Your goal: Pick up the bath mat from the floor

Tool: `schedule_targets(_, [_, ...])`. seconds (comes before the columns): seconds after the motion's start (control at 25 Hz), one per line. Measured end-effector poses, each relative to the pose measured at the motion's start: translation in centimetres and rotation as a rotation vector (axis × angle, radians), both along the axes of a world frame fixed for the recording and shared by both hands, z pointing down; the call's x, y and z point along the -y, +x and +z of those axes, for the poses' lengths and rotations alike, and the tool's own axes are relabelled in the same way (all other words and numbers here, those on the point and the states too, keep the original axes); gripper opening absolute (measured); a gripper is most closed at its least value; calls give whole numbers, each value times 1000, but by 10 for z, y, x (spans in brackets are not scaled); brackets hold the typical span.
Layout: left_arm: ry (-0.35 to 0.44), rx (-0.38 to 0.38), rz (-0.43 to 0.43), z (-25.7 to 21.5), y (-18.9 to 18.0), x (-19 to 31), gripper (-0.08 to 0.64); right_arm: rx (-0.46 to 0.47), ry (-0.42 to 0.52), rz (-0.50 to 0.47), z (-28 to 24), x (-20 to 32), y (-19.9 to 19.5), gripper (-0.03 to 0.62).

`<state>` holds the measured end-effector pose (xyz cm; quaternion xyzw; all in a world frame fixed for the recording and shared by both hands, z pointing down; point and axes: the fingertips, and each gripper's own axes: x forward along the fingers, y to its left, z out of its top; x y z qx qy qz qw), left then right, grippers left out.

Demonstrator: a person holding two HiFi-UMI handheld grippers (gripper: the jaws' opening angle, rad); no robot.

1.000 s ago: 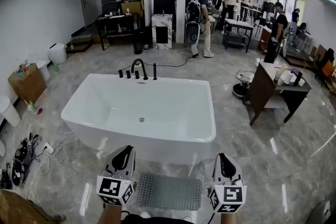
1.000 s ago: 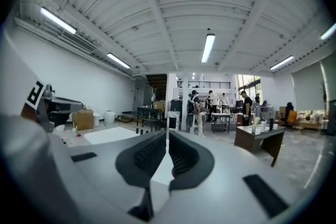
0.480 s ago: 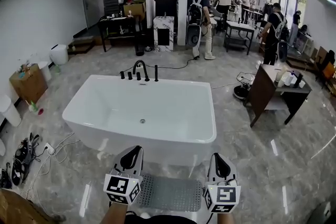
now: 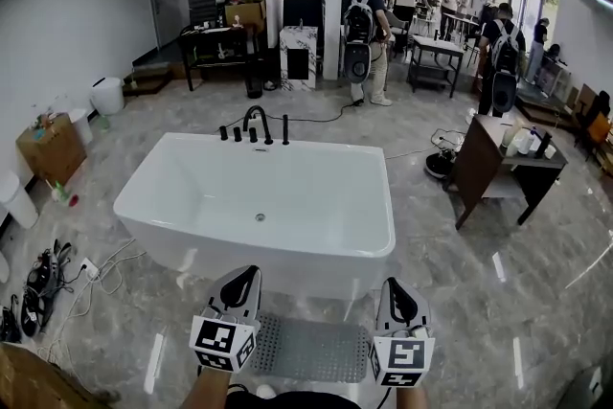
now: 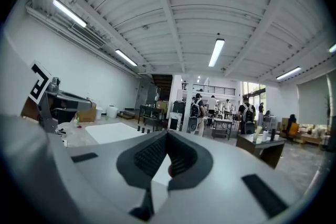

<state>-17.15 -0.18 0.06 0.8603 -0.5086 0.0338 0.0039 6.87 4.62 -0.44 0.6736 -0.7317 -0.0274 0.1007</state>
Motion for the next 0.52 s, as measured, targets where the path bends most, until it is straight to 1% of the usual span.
schedule_targets(0.2, [2,18,6,2,-3,-7,14,-3,-5,1,2,-5,-4,20])
schedule_targets(0.52, [18,44,9,-4,-1,-10,13,-20,-22,4,2,-7,0,20])
